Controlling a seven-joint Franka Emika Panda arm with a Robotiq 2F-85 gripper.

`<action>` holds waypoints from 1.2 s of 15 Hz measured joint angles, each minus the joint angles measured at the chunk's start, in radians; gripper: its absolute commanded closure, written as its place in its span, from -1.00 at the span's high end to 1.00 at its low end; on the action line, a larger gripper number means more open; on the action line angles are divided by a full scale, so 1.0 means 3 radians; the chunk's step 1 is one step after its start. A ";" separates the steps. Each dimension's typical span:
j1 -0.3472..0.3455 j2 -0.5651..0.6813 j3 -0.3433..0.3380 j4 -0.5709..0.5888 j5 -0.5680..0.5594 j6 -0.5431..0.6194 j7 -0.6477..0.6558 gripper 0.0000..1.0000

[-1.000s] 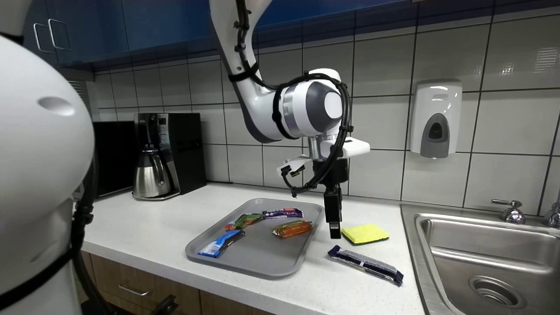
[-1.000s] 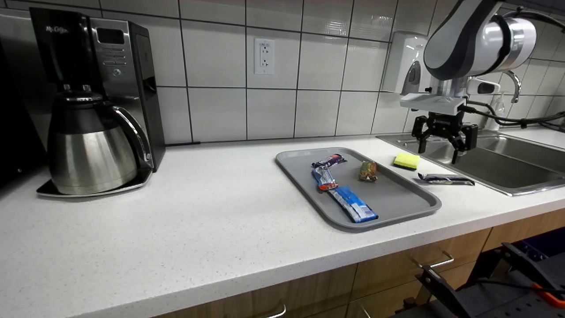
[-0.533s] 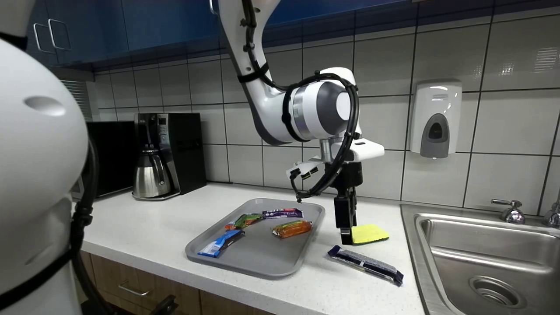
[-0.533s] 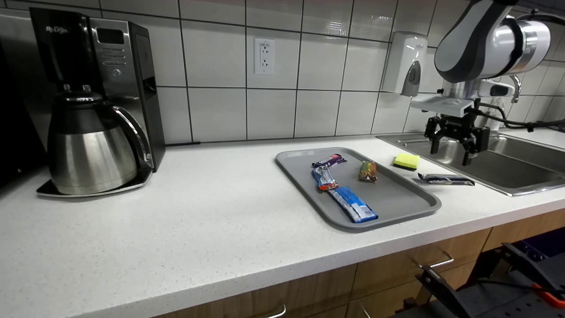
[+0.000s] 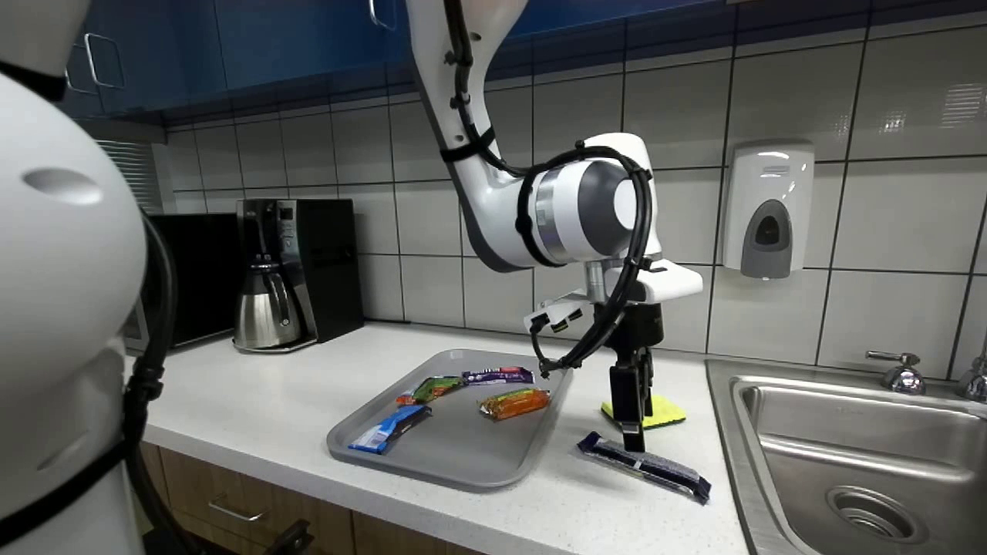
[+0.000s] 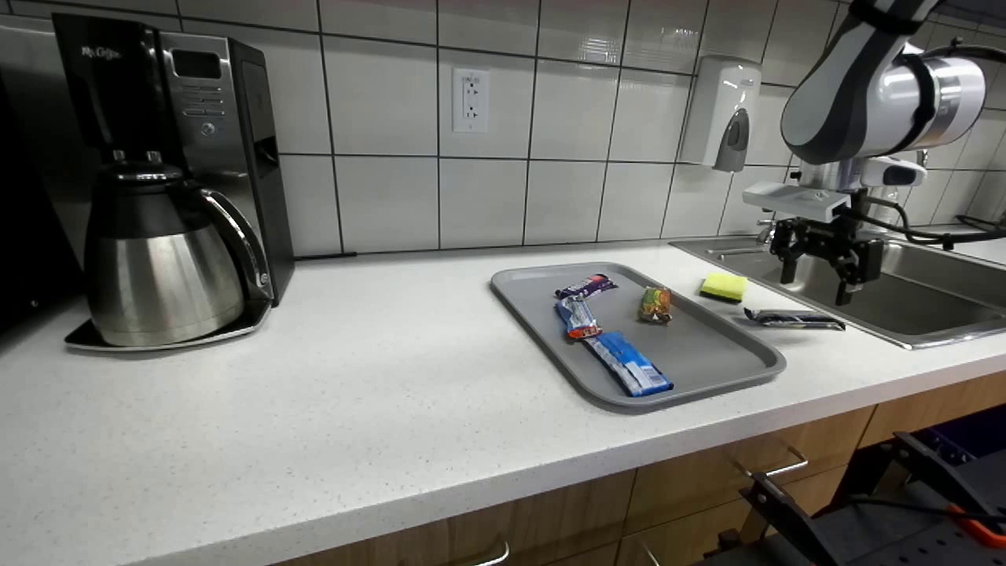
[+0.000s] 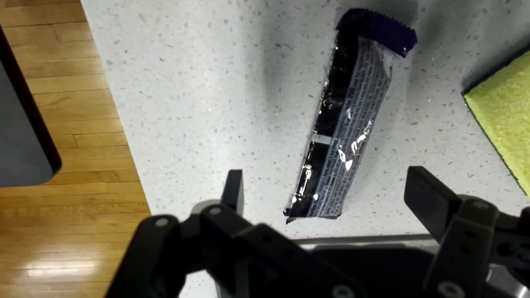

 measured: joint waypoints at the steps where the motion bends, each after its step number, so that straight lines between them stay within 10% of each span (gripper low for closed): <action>1: 0.0000 0.0042 -0.0001 0.0023 0.0013 0.0008 0.0000 1.00; 18: 0.0091 0.0586 -0.0040 0.0269 0.0167 0.0187 0.0000 1.00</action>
